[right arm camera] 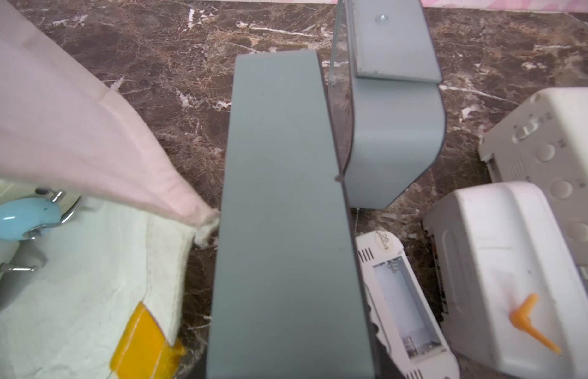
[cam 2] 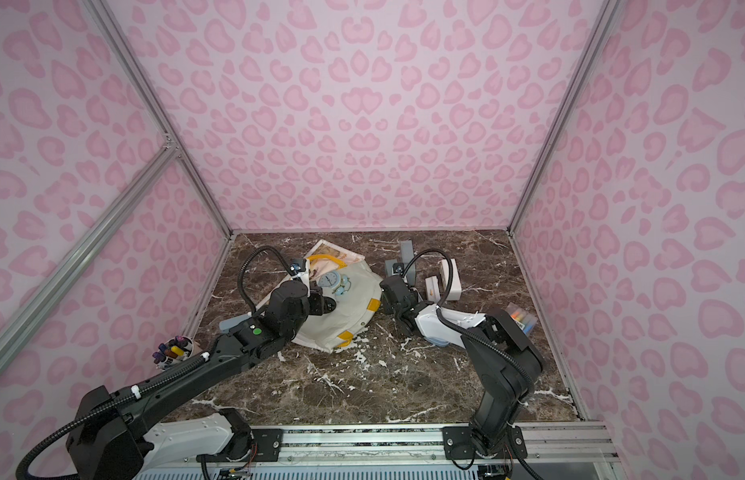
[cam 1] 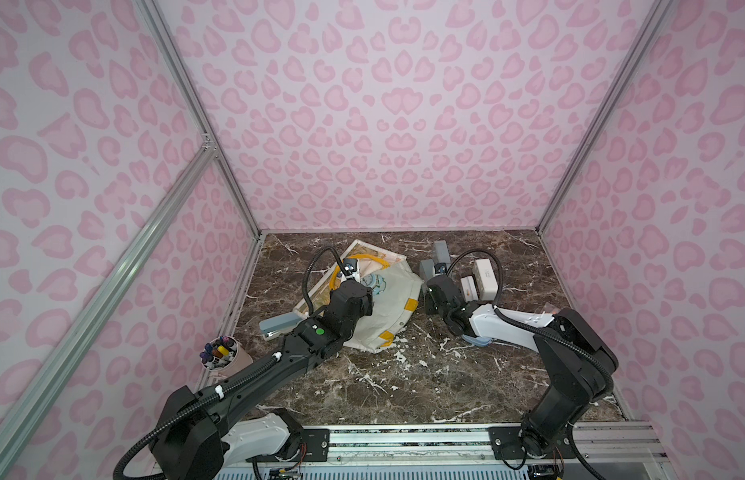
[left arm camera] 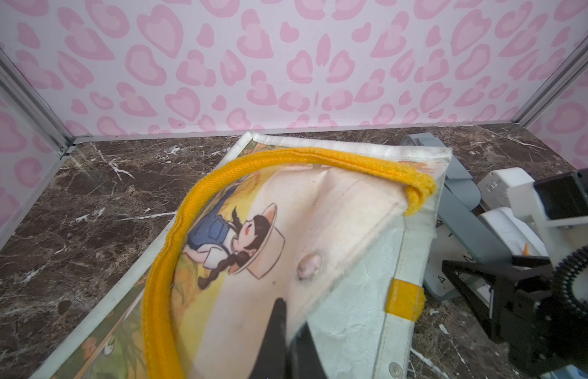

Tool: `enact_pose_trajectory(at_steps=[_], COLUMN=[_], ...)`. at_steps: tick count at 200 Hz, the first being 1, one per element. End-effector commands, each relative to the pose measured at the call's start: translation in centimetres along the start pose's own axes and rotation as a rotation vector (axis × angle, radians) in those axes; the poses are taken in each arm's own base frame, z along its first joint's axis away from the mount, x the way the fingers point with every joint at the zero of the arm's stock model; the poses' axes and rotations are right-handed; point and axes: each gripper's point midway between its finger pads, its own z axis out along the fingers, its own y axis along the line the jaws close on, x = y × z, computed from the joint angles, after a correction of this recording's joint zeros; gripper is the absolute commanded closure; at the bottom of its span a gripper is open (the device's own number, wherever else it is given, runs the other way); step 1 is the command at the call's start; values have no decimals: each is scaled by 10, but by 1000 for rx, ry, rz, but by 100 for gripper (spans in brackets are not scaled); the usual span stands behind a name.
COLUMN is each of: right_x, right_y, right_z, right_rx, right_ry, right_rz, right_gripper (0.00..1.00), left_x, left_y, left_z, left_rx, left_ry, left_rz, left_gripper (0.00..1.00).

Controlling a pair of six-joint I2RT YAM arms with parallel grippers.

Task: Take the alarm clock out of the canvas bag
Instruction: Place the alarm at the center of the board.

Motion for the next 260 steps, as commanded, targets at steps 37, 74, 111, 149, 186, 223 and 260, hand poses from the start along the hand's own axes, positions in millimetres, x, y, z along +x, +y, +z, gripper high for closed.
enact_pose_trajectory(at_steps=[37,74,111,149,186,223,260], right_x=[-4,-7,-5,-1,2,-9,-17], right_y=[-3,-1,2,0,-1,-2,-5], right_z=[21,32,35,35,35,24,9], right_rx=[19,13,11,10,11,1,-11], right_ry=[16,27,42,45,48,13,-20], right_rz=[-5,-20,-38,-38,-39,-25,-9], right_gripper=[67,65,58,43,37,33,29], left_x=[2,0,-1,-1,-4,-4,-5], left_y=[7,6,6,7,6,5,6], left_z=[-1,-2,-2,-1,-1,-1,-1], left_rx=[-30,-30,-32,-36,-40,-37,-40], left_ry=[4,2,1,1,4,2,3], left_rz=[18,19,19,24,31,26,29], left_gripper=[97,97,97,97,97,97,97])
